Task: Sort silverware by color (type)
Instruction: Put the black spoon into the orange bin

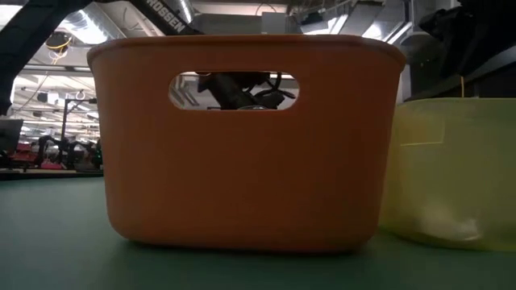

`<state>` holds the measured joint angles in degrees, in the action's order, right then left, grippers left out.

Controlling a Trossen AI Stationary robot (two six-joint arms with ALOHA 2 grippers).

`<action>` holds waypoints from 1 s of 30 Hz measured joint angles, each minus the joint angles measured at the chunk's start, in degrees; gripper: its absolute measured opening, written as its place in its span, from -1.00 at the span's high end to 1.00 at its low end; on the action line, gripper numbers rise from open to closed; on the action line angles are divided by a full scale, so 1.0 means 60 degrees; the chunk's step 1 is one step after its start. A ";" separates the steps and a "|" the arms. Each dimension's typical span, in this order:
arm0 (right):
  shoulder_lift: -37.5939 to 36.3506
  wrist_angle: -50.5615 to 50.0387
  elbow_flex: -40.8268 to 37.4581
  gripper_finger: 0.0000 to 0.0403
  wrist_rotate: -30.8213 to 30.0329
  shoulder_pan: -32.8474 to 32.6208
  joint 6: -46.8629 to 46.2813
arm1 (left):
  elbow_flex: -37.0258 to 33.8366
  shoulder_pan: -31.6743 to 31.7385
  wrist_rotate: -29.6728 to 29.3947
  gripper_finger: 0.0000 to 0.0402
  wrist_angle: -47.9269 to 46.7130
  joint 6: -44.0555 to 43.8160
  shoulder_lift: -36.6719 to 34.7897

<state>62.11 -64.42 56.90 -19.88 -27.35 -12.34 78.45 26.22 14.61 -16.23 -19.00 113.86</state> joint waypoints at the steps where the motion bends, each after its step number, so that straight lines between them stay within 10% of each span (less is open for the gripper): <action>1: 0.0000 0.0000 0.0000 0.38 0.0000 0.0000 0.0000 | -0.0003 -0.0004 0.0011 0.59 -0.0179 -0.0007 0.0000; 30: 0.0000 -0.0012 0.0000 0.38 0.0003 0.0000 0.0025 | -0.1064 0.0011 0.0240 0.59 -0.2896 0.0243 -0.0051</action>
<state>62.11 -64.49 56.90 -19.86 -27.35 -12.19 72.07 26.28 16.05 -33.61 -17.55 113.56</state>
